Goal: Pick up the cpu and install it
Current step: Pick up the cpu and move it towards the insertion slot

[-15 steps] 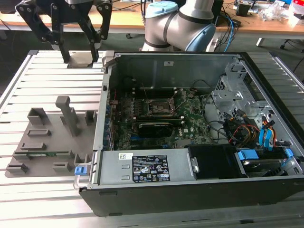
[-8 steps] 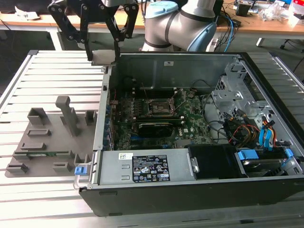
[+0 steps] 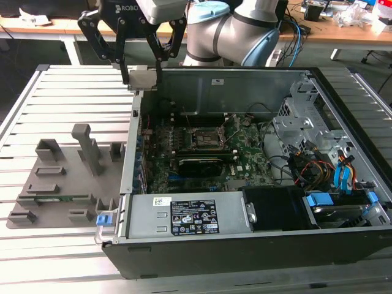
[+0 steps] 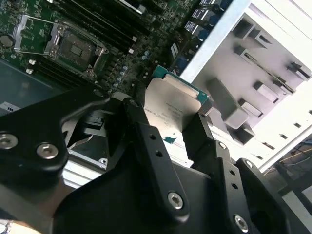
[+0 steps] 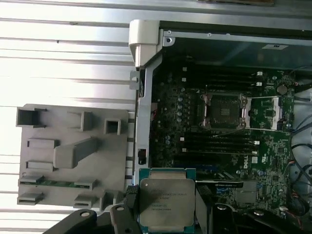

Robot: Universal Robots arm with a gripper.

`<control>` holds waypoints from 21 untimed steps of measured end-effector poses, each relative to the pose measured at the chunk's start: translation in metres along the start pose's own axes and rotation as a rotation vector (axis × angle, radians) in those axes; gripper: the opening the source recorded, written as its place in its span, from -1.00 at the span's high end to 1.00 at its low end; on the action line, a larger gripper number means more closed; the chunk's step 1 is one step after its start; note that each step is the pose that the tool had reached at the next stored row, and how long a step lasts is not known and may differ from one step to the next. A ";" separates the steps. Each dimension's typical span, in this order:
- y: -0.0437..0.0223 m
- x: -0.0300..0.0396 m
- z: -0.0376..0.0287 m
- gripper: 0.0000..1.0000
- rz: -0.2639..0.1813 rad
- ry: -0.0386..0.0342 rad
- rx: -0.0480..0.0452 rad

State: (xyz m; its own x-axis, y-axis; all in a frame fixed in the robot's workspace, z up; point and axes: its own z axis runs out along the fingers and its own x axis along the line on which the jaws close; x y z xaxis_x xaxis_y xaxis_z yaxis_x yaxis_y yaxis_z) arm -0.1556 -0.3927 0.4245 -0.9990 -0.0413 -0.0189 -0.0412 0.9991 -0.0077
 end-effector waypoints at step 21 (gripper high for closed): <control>0.0292 -0.0456 0.0542 -0.09 0.000 0.0084 0.0010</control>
State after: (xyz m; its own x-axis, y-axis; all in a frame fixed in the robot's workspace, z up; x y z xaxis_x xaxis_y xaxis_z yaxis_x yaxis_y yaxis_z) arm -0.1101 -0.3620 0.3709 -0.9991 -0.0413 -0.0105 -0.0412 0.9991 -0.0087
